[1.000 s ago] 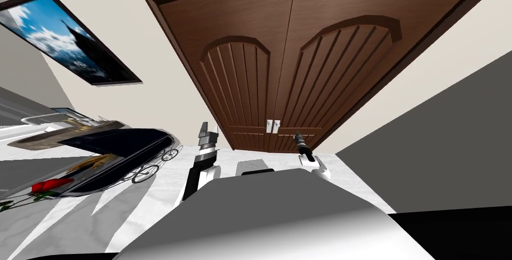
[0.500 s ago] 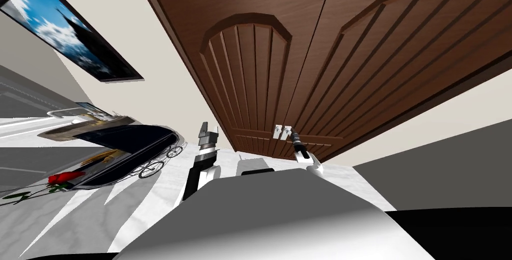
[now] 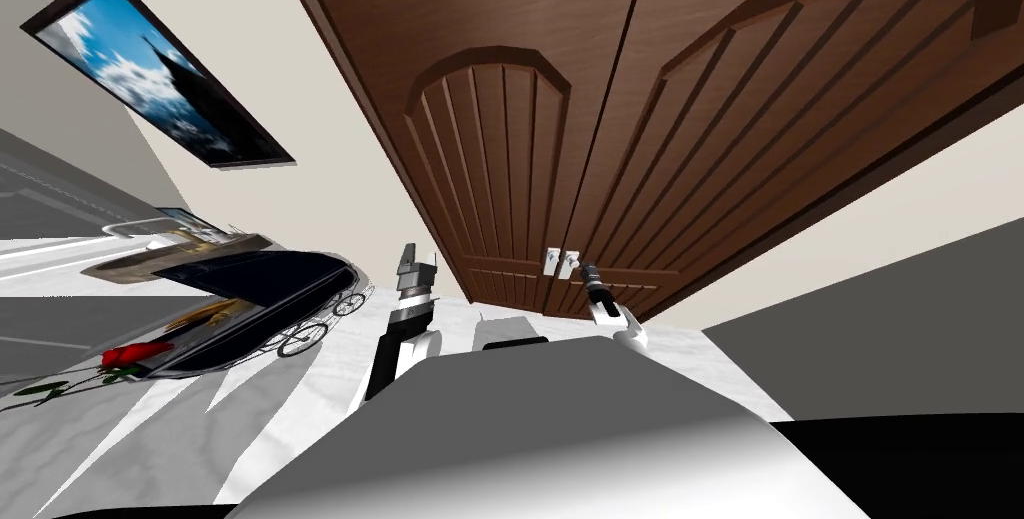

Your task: Pull the door open

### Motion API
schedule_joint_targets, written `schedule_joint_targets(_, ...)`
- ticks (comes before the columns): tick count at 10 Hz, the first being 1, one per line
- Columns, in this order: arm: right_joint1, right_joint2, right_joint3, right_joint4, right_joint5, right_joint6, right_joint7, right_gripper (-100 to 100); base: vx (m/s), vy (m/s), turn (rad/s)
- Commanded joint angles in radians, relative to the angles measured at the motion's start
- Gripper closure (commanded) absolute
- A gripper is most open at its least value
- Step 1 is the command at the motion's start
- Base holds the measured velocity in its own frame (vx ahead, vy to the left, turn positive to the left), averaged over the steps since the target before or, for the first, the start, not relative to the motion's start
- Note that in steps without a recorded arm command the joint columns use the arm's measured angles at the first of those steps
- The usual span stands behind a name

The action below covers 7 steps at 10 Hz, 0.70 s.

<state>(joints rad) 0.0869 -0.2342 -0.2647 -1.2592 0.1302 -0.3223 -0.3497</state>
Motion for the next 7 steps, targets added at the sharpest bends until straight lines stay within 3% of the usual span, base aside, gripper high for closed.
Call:
schedule_joint_targets(1,0.000,0.000,0.000,0.000,0.000,0.000,0.000,100,0.000,0.000,0.000)
schedule_joint_targets(2,0.018,-0.011,-0.015,0.002,-0.002,0.002,-0.003,-100,-0.150,-0.068,-0.157)
schedule_joint_targets(4,0.026,-0.014,-0.013,-0.002,-0.002,0.001,-0.008,-100,-0.198,-0.070,-0.051)
schedule_joint_targets(7,0.032,-0.009,0.015,-0.022,0.003,-0.007,-0.020,-100,-0.196,0.060,0.046)
